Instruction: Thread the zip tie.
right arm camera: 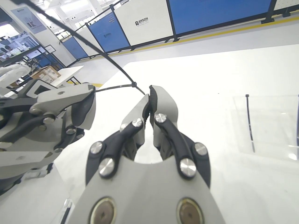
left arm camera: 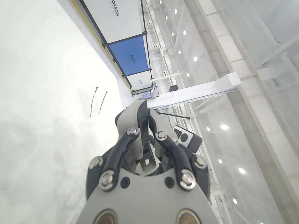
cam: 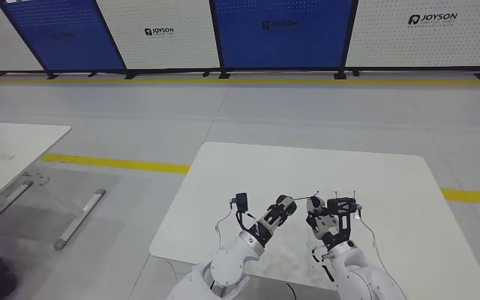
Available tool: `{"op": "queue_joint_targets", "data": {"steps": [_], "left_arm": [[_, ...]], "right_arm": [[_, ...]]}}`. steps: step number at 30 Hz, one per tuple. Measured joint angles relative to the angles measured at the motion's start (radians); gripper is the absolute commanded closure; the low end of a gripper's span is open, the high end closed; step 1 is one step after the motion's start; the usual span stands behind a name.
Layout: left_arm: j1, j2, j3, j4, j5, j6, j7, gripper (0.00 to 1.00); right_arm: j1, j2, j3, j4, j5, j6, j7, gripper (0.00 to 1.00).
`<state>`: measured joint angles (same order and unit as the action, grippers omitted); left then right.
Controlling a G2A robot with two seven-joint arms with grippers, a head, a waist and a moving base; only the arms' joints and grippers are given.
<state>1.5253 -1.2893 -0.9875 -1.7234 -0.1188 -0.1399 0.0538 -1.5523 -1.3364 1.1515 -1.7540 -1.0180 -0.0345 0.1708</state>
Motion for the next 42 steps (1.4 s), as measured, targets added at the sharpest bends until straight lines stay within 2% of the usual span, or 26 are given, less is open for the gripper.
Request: {"op": "queue_joint_targets", "data": {"steps": [4,7,12,20,23,24,26,27,42], "left_arm": [[0.003,0.001,-0.006,-0.001,0.003,0.0,-0.008,1.0],[0.005,0.002,-0.014,-0.002,-0.001,-0.001,-0.01,1.0],[0.008,0.003,-0.022,-0.003,-0.004,0.004,-0.013,1.0],[0.01,0.003,-0.024,-0.003,0.005,0.009,-0.028,1.0],[0.011,0.003,-0.024,-0.002,0.008,0.01,-0.03,1.0],[0.011,0.003,-0.024,-0.002,0.009,0.011,-0.03,1.0],[0.011,0.003,-0.025,-0.001,0.009,0.012,-0.03,1.0],[0.01,0.003,-0.026,-0.001,0.009,0.012,-0.03,1.0],[0.008,0.0,-0.026,-0.007,-0.003,-0.002,-0.026,1.0]], "right_arm": [[0.005,-0.001,-0.009,0.001,-0.004,0.009,0.005,0.76],[0.008,-0.002,-0.015,0.003,-0.007,0.017,0.009,0.76],[0.01,-0.003,-0.023,0.004,-0.013,0.023,0.009,0.81],[0.012,-0.004,-0.029,-0.001,-0.015,0.033,0.006,0.81],[0.016,-0.004,-0.033,0.001,-0.016,0.036,0.008,0.86],[0.017,-0.005,-0.034,0.001,-0.016,0.036,0.009,0.92],[0.019,-0.005,-0.036,0.002,-0.017,0.037,0.01,0.95],[0.02,-0.005,-0.037,0.003,-0.017,0.038,0.011,1.0],[0.024,-0.004,-0.037,0.013,-0.016,0.031,0.013,1.0]]}}
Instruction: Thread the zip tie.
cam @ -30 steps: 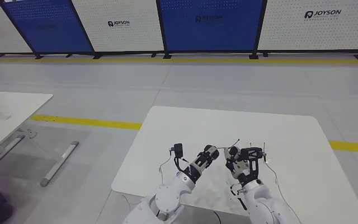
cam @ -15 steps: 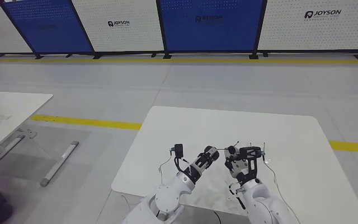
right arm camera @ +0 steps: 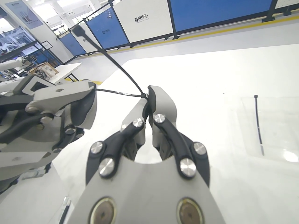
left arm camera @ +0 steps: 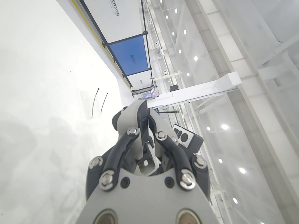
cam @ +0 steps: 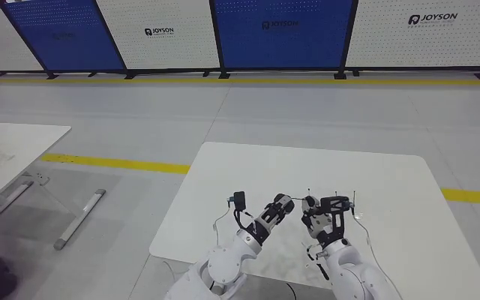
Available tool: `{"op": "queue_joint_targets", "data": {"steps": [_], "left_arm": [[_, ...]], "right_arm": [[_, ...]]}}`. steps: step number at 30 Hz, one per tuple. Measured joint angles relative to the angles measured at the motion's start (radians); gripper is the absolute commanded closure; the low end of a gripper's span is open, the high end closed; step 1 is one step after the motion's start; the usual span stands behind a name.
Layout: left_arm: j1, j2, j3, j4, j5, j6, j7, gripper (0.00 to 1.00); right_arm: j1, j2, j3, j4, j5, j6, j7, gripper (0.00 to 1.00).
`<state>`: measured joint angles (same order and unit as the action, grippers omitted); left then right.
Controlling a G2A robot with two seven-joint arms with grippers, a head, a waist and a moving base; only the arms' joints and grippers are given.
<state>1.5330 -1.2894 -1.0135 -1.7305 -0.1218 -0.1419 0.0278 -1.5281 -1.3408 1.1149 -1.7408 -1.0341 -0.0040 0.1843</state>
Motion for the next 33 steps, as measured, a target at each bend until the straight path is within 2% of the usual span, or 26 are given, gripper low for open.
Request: {"op": "queue_joint_targets", "data": {"steps": [12,26,33], "left_arm": [[0.004,-0.003,0.004,-0.002,-0.003,-0.021,0.012,1.0],[0.022,-0.003,0.003,-0.034,-0.008,-0.047,-0.001,1.0],[0.034,-0.002,-0.003,-0.05,-0.031,-0.082,-0.018,1.0]], "right_arm": [[0.006,0.002,-0.002,0.012,-0.004,-0.019,0.015,1.0],[0.008,0.005,-0.004,0.019,-0.003,-0.045,0.035,1.0],[0.011,0.009,-0.005,0.022,0.02,-0.104,0.063,1.0]]}}
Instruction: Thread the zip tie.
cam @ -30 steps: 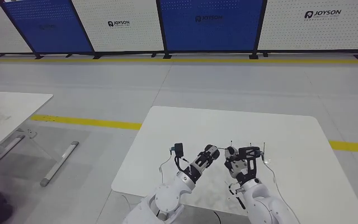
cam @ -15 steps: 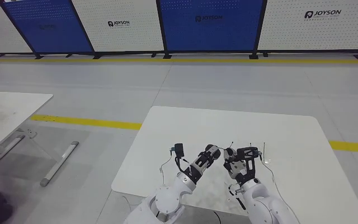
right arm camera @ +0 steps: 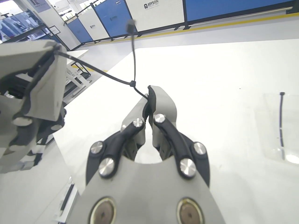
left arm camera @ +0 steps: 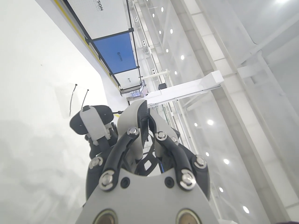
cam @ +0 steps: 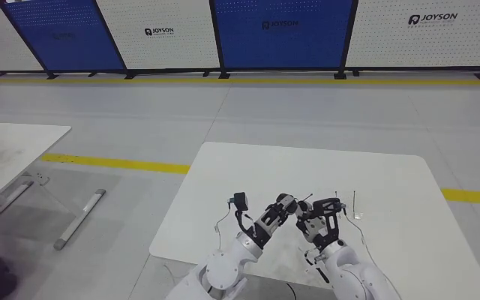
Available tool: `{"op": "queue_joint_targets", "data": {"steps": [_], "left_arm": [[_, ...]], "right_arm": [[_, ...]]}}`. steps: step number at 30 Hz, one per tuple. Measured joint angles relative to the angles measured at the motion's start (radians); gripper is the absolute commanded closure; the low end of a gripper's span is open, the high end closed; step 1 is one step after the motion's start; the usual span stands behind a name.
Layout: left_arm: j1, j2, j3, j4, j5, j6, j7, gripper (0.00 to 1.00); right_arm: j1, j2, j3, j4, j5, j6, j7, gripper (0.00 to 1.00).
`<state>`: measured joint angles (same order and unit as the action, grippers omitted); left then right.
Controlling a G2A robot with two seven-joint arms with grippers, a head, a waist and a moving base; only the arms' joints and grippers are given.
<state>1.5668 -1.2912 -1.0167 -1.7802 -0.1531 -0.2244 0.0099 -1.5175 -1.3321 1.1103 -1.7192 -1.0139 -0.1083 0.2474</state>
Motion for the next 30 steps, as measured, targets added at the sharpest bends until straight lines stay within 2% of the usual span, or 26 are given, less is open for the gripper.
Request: {"op": "queue_joint_targets", "data": {"steps": [6,30], "left_arm": [[0.011,0.002,-0.01,-0.013,-0.015,-0.029,-0.008,1.0],[0.044,0.006,-0.03,-0.055,-0.029,-0.073,-0.017,1.0]], "right_arm": [[-0.002,0.004,0.009,-0.003,0.017,-0.023,0.012,1.0],[0.003,0.009,0.0,0.019,0.005,-0.012,0.009,1.0]]}}
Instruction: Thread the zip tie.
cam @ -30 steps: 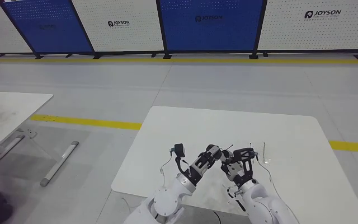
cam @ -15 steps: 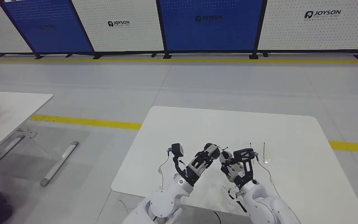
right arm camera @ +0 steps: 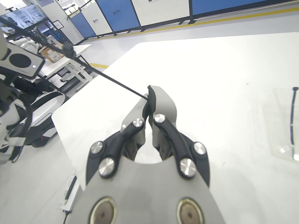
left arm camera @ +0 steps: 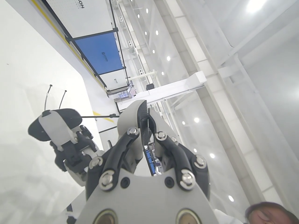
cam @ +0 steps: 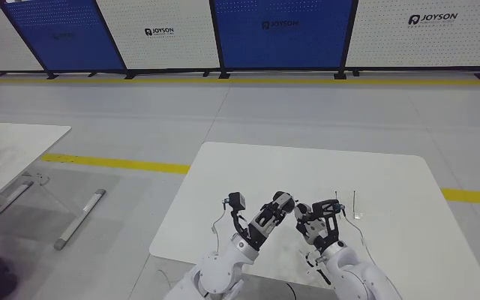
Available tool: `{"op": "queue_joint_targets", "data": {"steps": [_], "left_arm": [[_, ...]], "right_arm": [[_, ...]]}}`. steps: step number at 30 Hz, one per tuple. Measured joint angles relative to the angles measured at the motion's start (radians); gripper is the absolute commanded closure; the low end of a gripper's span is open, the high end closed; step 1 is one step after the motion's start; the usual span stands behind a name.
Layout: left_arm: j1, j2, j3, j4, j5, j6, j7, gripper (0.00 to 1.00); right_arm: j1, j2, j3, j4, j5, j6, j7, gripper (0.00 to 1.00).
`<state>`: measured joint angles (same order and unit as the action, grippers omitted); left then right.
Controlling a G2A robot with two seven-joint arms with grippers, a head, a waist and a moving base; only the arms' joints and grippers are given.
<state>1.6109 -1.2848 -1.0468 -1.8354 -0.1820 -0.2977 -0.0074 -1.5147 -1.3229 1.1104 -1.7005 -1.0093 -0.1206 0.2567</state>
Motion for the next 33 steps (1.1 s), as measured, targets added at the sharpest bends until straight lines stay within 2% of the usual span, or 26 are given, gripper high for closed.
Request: {"op": "queue_joint_targets", "data": {"steps": [1,2,3,7,12,21,26,33], "left_arm": [[0.0,0.0,0.0,0.001,0.0,0.001,0.002,1.0],[-0.001,0.0,-0.001,0.003,0.002,0.004,0.004,1.0],[-0.003,-0.001,-0.001,0.006,0.004,0.009,0.009,1.0],[-0.013,-0.003,0.002,0.021,0.016,0.022,0.037,1.0],[-0.02,-0.006,0.0,0.035,0.023,0.017,0.067,1.0],[-0.002,-0.002,-0.052,0.041,-0.021,0.006,0.08,1.0],[0.015,0.002,-0.091,0.037,-0.045,0.005,0.088,1.0],[0.023,0.001,-0.112,0.055,-0.064,0.012,0.108,1.0]], "right_arm": [[0.0,0.0,0.0,0.0,0.002,0.0,-0.001,1.0],[-0.001,0.0,0.0,0.0,0.006,-0.001,-0.003,0.94],[-0.002,0.0,0.002,-0.002,0.012,-0.003,-0.005,0.0],[-0.015,0.002,0.015,-0.019,0.035,-0.005,-0.025,0.0],[-0.043,0.007,0.048,-0.045,0.058,0.007,-0.065,0.0],[-0.122,0.016,0.161,-0.099,0.178,0.003,-0.179,0.0],[-0.178,0.023,0.255,-0.125,0.294,-0.035,-0.246,0.0],[-0.255,0.029,0.379,-0.154,0.48,-0.123,-0.325,0.0]]}}
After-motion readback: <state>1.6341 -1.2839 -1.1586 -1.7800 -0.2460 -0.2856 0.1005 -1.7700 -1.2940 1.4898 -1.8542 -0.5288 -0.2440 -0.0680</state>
